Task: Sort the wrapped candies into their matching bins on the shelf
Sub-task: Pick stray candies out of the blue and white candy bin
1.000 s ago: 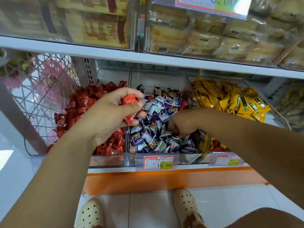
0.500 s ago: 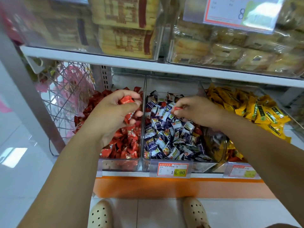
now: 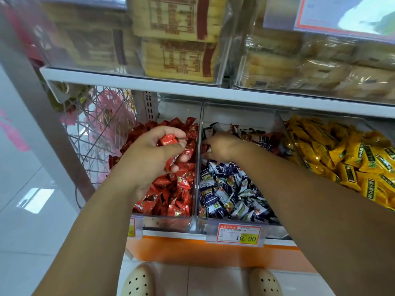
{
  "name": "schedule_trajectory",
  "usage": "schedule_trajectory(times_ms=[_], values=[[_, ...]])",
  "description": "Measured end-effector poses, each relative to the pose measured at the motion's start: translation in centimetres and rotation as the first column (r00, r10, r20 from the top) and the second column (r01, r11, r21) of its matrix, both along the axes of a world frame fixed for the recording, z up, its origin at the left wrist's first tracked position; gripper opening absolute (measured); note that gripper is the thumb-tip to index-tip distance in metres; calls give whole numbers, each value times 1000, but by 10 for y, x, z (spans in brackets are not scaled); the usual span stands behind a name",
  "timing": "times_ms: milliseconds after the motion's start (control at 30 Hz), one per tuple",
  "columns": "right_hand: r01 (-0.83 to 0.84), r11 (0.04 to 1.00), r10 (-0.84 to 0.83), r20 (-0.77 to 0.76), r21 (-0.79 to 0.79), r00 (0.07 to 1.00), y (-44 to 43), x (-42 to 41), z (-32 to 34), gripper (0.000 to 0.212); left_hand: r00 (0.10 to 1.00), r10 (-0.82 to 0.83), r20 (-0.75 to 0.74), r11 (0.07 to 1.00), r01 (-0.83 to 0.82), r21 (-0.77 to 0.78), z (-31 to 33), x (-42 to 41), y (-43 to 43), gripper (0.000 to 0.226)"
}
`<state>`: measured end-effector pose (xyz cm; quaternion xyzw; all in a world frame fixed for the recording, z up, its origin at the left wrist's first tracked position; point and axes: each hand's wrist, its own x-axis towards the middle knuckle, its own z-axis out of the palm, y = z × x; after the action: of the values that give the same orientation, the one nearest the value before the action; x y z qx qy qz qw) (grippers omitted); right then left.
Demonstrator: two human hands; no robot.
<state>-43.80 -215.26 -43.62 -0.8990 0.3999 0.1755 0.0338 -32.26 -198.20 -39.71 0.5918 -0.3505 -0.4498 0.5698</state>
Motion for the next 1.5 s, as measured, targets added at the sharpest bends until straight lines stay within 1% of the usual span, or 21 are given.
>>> schedule_trajectory(times_ms=[67, 133, 233, 267, 333, 367, 433, 500, 533, 600, 700, 767, 800, 933, 1033, 1133, 1200, 1333, 1367, 1433, 1500], values=[[-1, 1000, 1, -15, 6, 1000, -4, 6, -3, 44, 1000, 8, 12, 1000, -8, 9, -1, 2, 1, 15], [17, 1000, -17, 16, -14, 1000, -3, 7, -8, 34, 1000, 12, 16, 1000, -13, 16, -2, 4, 3, 15], [71, 994, -54, 186, -86, 981, 2, -4, -15, 33, 1000, 16, 1, 1000, -16, 14, -3, 6, 6, 15], [93, 995, -78, 261, -44, 962, 5, -11, -13, 34, 1000, 18, -3, 1000, -18, 9, -3, 7, 7, 15], [121, 977, -189, 443, 178, 877, 12, -26, -5, 32, 1000, 16, -6, 1000, -16, 1, -3, 8, 7, 15], [117, 947, -264, 518, 299, 814, 17, -34, 0, 31, 1000, 16, -7, 1000, -16, 1, -3, 8, 8, 16], [113, 874, -407, 585, 473, 702, 27, -50, 11, 32, 1000, 13, -1, 1000, -13, 6, -3, 7, 8, 15], [120, 825, -488, 588, 553, 645, 35, -65, 19, 27, 1000, 8, 6, 1000, -9, 16, -3, 5, 9, 15], [120, 810, -509, 588, 573, 629, 40, -70, 22, 21, 1000, 6, 14, 1000, -7, 19, -3, 4, 9, 15], [120, 794, -535, 591, 596, 604, 46, -77, 30, 17, 999, 4, 52, 1000, -5, 22, -4, 3, 9, 16], [125, 787, -543, 581, 605, 606, 49, -79, 38, 14, 993, 3, 118, 999, -8, 34, -7, 3, 7, 19], [146, 769, -566, 557, 622, 608, 50, -77, 38, 17, 990, 11, 142, 998, -19, 53, -9, 4, 6, 22], [148, 752, -587, 550, 642, 594, 50, -77, 38, 19, 989, 17, 150, 998, -26, 58, -9, 4, 5, 22], [97, 643, -693, 523, 759, 497, 50, -81, 40, 22, 991, 35, 129, 997, -44, 61, -8, 4, 0, 23], [81, 611, -711, 502, 787, 493, 49, -86, 42, 29, 991, 35, 131, 997, -44, 67, -7, 3, -4, 23], [96, 634, -695, 510, 767, 507, 45, -89, 41, 35, 988, 26, 151, 997, -37, 74, -7, 3, -5, 23], [161, 674, -684, 527, 721, 504, 43, -90, 40, 40, 985, 8, 173, 997, -22, 80, -7, 4, -5, 23], [233, 783, -607, 629, 576, 485, 51, -83, 45, 31, 974, -29, 223, 996, 9, 91, -8, 6, -2, 26], [235, 818, -565, 657, 525, 499, 54, -77, 50, 27, 966, -21, 259, 996, -1, 84, -10, 7, -3, 27], [220, 885, -460, 694, 411, 554, 59, -58, 61, 20, 934, 51, 355, 997, -68, 34, -12, 10, -5, 27], [175, 915, -395, 723, 363, 567, 58, -30, 69, 25, 876, 143, 460, 990, -134, -52, -12, 14, -6, 34]])
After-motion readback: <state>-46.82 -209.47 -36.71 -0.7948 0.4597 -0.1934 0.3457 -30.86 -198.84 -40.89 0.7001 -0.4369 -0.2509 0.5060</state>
